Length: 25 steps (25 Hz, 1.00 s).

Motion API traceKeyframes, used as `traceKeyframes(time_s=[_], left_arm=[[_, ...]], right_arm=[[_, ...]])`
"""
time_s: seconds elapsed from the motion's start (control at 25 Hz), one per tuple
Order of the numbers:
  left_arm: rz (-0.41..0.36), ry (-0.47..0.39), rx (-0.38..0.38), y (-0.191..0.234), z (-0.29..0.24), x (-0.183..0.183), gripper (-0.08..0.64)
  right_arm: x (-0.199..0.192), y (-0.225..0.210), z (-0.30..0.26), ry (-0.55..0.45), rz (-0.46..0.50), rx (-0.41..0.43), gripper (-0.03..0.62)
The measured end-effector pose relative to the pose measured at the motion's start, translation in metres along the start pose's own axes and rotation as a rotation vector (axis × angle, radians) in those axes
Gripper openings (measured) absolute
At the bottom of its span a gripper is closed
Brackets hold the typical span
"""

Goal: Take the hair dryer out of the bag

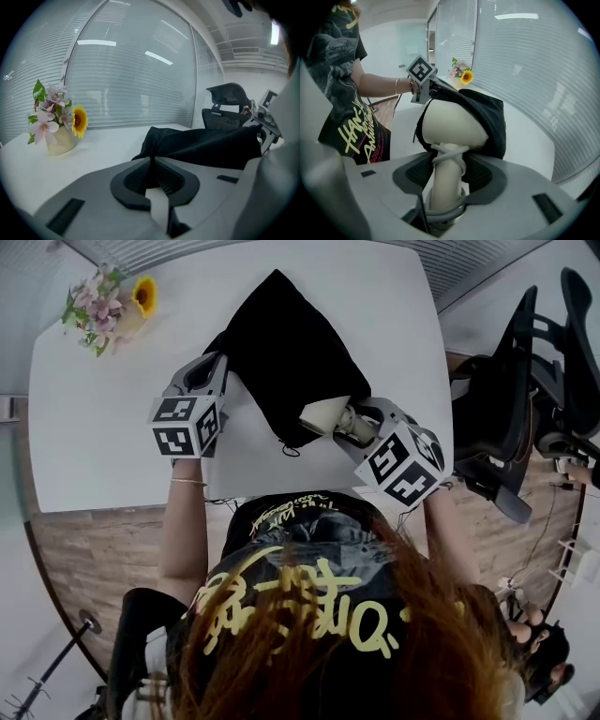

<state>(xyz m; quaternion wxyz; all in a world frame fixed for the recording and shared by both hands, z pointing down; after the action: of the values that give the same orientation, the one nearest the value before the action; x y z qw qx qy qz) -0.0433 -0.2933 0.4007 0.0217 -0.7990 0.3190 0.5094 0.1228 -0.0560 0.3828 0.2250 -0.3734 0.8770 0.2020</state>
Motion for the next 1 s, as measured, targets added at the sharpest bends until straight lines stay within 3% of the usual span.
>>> traceKeyframes(time_s=[0.36, 1.0], left_arm=[[-0.007, 0.005, 0.012, -0.004, -0.005, -0.002, 0.025], [-0.025, 0.02, 0.017, -0.006, -0.014, -0.004, 0.025]], right_arm=[[-0.015, 0.006, 0.027, -0.031, -0.012, -0.004, 0.213], [-0.027, 0.016, 0.061, -0.087, 0.059, 0.084, 0.213]])
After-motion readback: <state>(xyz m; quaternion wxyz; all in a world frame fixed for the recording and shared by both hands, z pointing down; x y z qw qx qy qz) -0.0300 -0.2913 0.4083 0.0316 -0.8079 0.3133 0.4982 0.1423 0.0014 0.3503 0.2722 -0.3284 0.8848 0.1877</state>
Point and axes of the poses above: the fingertips, and each gripper's own axes: z backward along the fingers, y to its left, x out of its top, the point moved 9 cm from there along z, backward along the fingers, and after that the axes turned 14 degrees about z, right-handed, at the moved point
